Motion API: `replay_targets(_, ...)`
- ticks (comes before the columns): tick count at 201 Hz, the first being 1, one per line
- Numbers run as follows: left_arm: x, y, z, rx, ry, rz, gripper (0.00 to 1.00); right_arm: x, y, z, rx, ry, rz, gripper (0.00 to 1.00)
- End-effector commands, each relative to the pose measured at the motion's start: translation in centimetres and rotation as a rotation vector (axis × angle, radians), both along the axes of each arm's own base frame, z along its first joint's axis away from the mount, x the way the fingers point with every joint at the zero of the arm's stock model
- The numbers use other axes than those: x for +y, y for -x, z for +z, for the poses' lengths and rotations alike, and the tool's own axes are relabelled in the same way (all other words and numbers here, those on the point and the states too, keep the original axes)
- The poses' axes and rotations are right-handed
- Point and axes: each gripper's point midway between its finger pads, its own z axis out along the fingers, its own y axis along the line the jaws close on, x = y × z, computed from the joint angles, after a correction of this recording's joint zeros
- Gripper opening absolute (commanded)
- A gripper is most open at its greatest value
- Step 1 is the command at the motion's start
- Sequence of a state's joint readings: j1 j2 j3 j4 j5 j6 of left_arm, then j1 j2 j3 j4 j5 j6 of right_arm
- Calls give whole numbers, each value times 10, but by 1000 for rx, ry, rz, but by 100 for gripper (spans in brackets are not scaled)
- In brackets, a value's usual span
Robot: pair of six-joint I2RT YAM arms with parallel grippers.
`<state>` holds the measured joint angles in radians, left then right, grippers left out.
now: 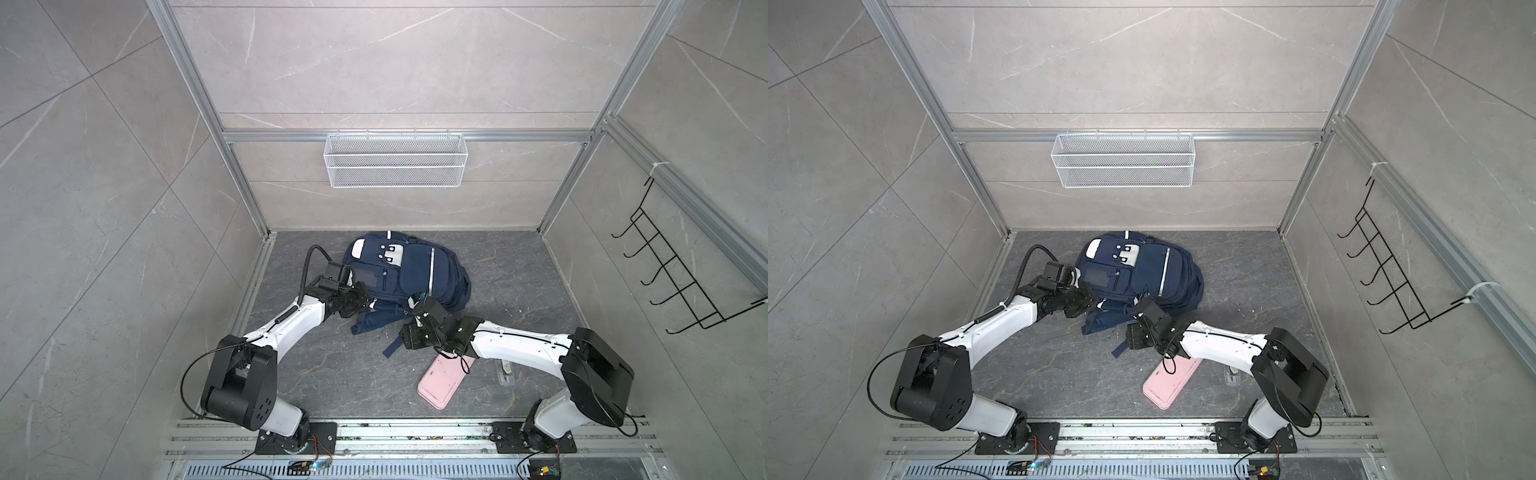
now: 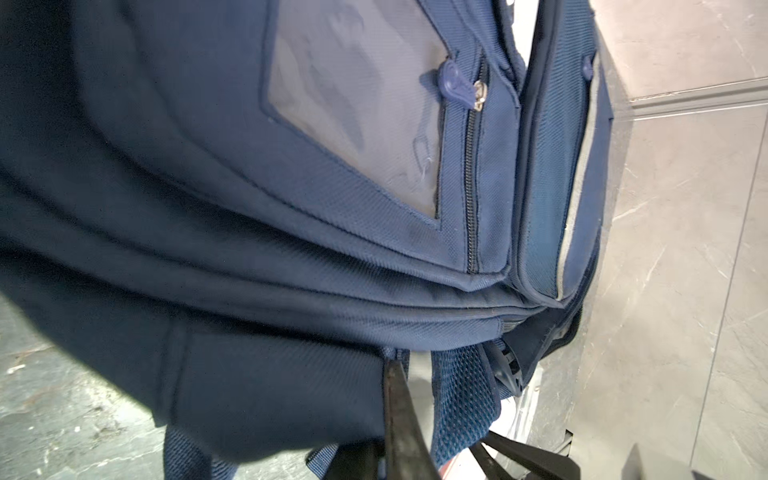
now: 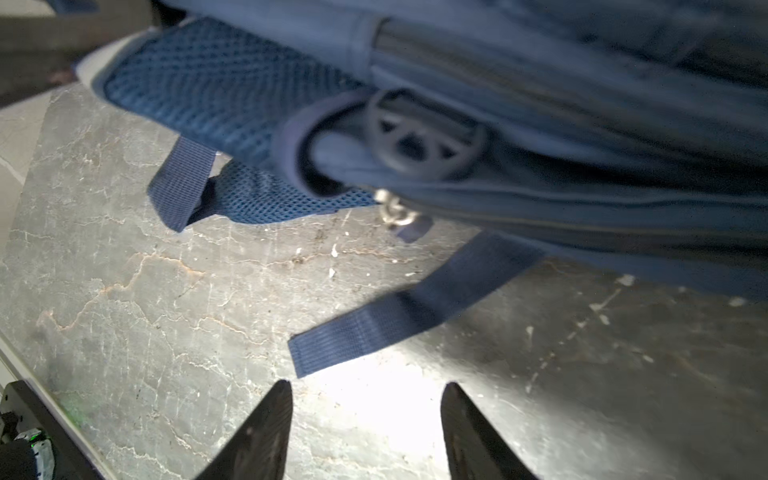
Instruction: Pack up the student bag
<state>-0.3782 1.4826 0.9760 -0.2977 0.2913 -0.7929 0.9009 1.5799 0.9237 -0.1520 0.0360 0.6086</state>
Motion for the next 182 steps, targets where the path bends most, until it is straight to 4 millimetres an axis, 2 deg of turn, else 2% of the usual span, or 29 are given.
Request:
replay_targets(1, -13, -7, 45, -103, 72, -41, 0, 0, -14, 6, -68, 22, -41, 60)
replay_targets(39, -14, -5, 52, -116, 71, -47, 0, -5, -28, 6, -114, 83, -88, 59)
replay_targets(106, -16, -6, 58, -124, 74, -51, 0, 11, -42, 16, -138, 71, -83, 53)
replay_targets(182, -17, -7, 65, -135, 78, -51, 0, 9, -52, 10, -141, 134, -121, 47)
